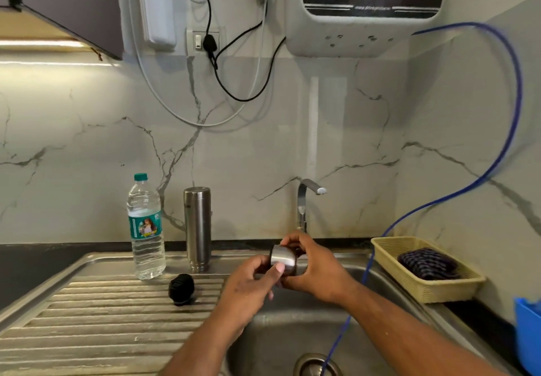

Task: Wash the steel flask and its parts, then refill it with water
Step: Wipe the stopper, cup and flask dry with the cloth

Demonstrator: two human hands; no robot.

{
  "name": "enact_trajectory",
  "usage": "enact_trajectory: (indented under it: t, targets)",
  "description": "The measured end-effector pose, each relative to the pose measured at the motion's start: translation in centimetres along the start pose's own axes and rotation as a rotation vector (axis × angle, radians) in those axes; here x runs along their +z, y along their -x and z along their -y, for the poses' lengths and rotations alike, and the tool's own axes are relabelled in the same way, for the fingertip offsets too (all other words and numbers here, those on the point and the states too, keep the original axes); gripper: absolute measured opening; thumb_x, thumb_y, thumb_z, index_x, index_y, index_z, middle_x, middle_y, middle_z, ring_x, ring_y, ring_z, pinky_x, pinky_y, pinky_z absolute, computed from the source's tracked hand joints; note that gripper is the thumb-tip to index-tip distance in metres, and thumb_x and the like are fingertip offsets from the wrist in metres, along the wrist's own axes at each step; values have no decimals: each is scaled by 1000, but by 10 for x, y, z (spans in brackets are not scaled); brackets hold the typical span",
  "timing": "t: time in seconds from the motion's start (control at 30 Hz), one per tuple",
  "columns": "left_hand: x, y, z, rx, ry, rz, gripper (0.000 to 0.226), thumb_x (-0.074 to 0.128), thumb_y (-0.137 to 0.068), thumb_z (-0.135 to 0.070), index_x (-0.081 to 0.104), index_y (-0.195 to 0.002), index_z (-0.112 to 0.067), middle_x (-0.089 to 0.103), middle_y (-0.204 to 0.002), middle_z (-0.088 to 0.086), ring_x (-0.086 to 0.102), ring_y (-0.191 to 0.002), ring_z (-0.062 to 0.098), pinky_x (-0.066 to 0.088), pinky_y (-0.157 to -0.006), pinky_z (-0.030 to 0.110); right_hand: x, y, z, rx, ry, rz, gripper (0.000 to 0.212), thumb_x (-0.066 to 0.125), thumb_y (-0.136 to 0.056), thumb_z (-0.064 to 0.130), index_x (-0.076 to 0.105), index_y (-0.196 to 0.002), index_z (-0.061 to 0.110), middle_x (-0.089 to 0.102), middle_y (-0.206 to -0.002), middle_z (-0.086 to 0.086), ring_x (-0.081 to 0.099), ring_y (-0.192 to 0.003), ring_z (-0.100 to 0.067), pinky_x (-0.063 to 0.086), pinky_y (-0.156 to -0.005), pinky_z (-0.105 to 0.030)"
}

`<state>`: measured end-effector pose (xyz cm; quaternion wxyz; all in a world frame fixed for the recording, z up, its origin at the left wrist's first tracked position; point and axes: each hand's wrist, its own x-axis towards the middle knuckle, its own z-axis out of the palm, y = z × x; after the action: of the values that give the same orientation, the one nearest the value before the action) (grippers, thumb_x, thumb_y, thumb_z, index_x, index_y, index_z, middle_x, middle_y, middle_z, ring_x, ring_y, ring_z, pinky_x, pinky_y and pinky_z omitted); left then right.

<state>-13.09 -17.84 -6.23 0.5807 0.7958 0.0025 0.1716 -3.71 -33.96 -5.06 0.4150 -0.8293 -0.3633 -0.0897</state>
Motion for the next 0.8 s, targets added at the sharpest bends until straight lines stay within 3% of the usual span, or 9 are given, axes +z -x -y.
enact_trajectory:
  t: [0.17, 0.27, 0.33, 0.43, 0.53, 0.7, 0.8]
  targets:
    - [29, -10, -25, -12, 198, 6, 13, 65, -99, -29, 74, -105, -21, 66, -69, -2, 52, -55, 8, 43, -53, 25, -31, 8, -2, -81, 78, -79, 67, 91, -69, 32, 53, -124, 35, 65, -115, 16, 64, -104, -1, 52, -89, -18]
    - [48, -25, -34, -35, 304, -3, 16, 65, -100, -24, 73, -102, -11, 61, -57, -7, 49, -49, 7, 40, -48, 23, -40, 9, -12, -29, 104, -132, 70, 91, -71, 31, 51, -128, 34, 65, -117, 15, 64, -105, -3, 51, -89, -16]
    - [65, -37, -14, -86, 133, -16, 12, 67, -98, -23, 75, -96, -15, 65, -60, -9, 53, -51, 5, 41, -50, 20, -42, 12, -26, 92, 244, 23, 75, 89, -72, 29, 51, -136, 32, 64, -124, 11, 63, -112, -9, 51, -94, -23]
    - [85, -41, 40, -314, -213, 27, 17, 73, -90, -32, 79, -83, -18, 71, -66, -2, 60, -56, 10, 46, -54, 22, -45, 18, -52, 281, 447, 248, 74, 87, -73, 32, 55, -140, 31, 65, -131, 5, 63, -115, -12, 51, -96, -27]
    - [92, -46, 66, -334, -259, 126, 21, 74, -91, -32, 78, -81, -14, 73, -65, 11, 51, -40, 12, 38, -42, 18, -69, 17, -74, 344, 447, 82, 51, 80, -81, 35, 66, -129, 26, 71, -123, 0, 66, -109, -16, 52, -97, -31]
    - [96, -53, 60, -227, -75, 139, 13, 73, -93, -27, 79, -88, -17, 76, -74, 16, 56, -52, 13, 43, -52, 23, -140, 2, -88, 449, 445, -212, 22, 70, -86, 21, 75, -108, 22, 73, -110, 0, 68, -103, -19, 55, -93, -34]
    - [98, -48, 54, -230, -8, 160, 12, 70, -96, -23, 77, -94, -15, 77, -78, 14, 58, -57, 12, 45, -55, 25, -173, -2, -102, 595, 578, -247, 22, 67, -89, 17, 71, -109, 24, 70, -117, -1, 67, -107, -23, 56, -93, -37]
